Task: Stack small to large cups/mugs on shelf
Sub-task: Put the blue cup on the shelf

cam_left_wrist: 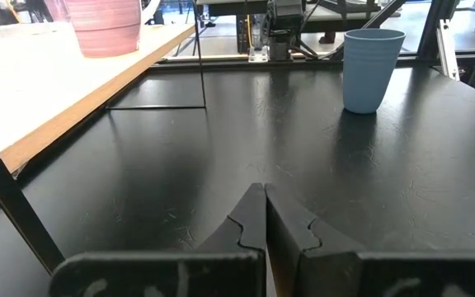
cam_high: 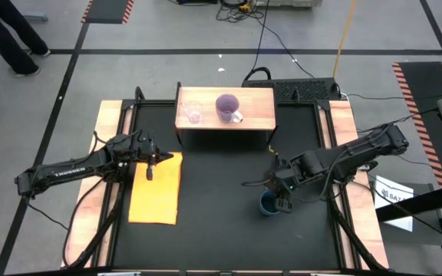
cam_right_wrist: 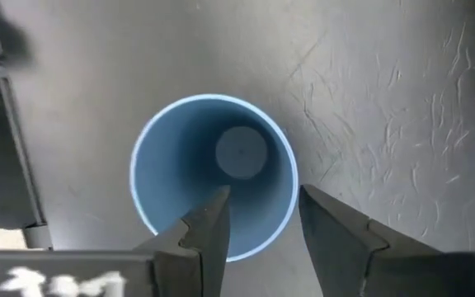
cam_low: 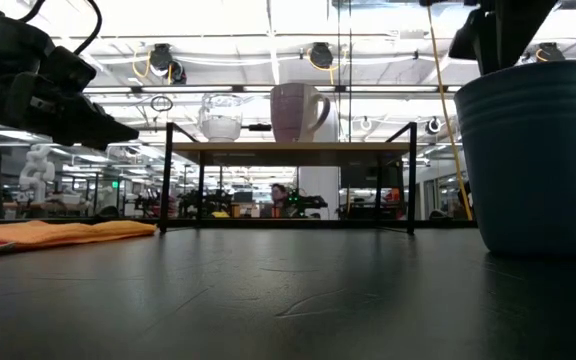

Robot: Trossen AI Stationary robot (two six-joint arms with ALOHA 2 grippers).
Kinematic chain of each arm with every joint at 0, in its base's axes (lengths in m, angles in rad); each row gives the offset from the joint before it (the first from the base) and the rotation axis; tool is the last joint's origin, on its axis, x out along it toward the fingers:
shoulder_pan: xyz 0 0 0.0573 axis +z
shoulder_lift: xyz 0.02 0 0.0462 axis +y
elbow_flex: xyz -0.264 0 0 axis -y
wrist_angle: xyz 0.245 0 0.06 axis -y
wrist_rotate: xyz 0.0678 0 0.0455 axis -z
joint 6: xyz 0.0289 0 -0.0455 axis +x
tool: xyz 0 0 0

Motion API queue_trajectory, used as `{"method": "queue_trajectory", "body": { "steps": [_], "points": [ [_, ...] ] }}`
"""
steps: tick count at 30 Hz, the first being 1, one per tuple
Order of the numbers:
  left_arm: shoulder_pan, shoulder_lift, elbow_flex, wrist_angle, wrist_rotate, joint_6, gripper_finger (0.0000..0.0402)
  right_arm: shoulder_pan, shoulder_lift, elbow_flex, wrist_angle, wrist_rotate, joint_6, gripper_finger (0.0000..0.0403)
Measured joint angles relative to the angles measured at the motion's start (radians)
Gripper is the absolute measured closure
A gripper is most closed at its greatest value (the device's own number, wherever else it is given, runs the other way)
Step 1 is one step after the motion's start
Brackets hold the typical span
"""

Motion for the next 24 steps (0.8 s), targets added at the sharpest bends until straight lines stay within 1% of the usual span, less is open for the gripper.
{"method": "queue_trajectory", "body": {
  "steps": [6, 17, 24],
  "points": [
    [0.0, 0.0, 0.0, -0.001, 0.0, 0.0, 0.0401, -0.003, 0.021, -0.001, -0.028, 0.0, -0.014, 0.0264],
    [0.0, 0.0, 0.0, -0.001, 0.016, 0.0, 0.0401, -0.003, 0.026, -0.002, -0.006, 0.001, -0.025, 0.0264],
    [0.0, 0.0, 0.0, -0.001, 0.02, 0.004, 0.0401, -0.003, 0.026, -0.045, 0.013, -0.001, -0.024, 0.0264]
  ]
}}
